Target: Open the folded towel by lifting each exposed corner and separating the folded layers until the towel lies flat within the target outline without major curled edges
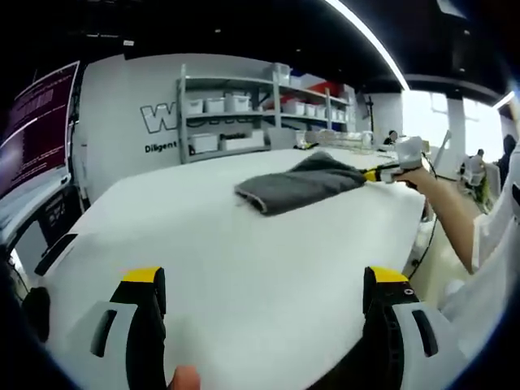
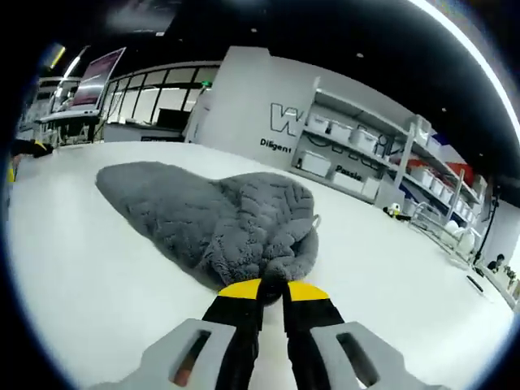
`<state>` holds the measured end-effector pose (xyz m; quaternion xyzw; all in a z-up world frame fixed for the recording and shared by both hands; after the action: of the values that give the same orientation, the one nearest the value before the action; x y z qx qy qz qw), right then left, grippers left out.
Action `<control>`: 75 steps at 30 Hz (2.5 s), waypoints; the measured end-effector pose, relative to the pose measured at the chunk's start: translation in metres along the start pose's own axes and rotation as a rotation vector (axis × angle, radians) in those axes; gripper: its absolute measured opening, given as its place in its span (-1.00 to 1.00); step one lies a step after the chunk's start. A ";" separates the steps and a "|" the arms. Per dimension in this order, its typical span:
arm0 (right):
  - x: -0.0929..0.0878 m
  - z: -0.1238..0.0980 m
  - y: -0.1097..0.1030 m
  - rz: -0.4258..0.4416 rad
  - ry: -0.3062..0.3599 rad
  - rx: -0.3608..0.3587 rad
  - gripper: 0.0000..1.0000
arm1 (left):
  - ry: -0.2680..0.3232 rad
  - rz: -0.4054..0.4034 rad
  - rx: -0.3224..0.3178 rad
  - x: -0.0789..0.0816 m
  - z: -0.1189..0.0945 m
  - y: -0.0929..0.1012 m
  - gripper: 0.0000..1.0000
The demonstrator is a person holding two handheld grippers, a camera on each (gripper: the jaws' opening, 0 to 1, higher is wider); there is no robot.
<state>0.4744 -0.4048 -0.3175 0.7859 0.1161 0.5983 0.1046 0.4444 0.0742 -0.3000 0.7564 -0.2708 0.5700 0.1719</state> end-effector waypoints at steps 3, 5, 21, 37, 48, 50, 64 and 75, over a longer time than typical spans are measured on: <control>-0.002 -0.015 -0.007 -0.015 0.008 0.027 -0.88 | -0.006 -0.004 0.001 -0.002 0.001 -0.001 0.99; -0.003 -0.024 -0.014 -0.024 0.017 0.059 -0.87 | -0.008 -0.005 -0.001 -0.002 0.002 -0.001 0.99; 0.022 -0.068 -0.142 0.002 0.132 0.655 -0.88 | -0.015 -0.003 -0.025 -0.004 0.008 0.003 0.99; 0.054 -0.092 -0.112 -0.043 0.297 0.357 -0.35 | -0.003 -0.013 -0.018 -0.006 -0.002 -0.002 0.99; 0.027 -0.115 -0.036 0.214 0.319 0.121 0.89 | 0.013 -0.004 -0.037 0.000 0.003 -0.001 0.99; 0.024 -0.114 -0.031 0.229 0.304 0.096 0.99 | 0.008 0.006 -0.044 0.001 0.003 0.002 0.99; 0.022 -0.103 -0.050 0.195 0.263 0.182 0.99 | 0.000 0.016 -0.032 0.002 0.000 0.003 0.99; 0.011 -0.079 -0.108 0.118 0.246 0.420 -0.29 | -0.006 0.020 -0.041 0.002 0.001 0.005 0.99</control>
<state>0.3945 -0.2966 -0.3198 0.7170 0.2034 0.6574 -0.1111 0.4422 0.0691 -0.2990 0.7516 -0.2905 0.5639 0.1810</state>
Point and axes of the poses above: the point that each gripper's makers call its tool centre point, and the gripper's own axes: z roughly forward along the fingers, y roughly to its right, x roughly out of its top, the point moved 8 cm from there along -z, roughly backward along the fingers, and after that the axes turned 2 degrees about y, right-handed, at the moved point
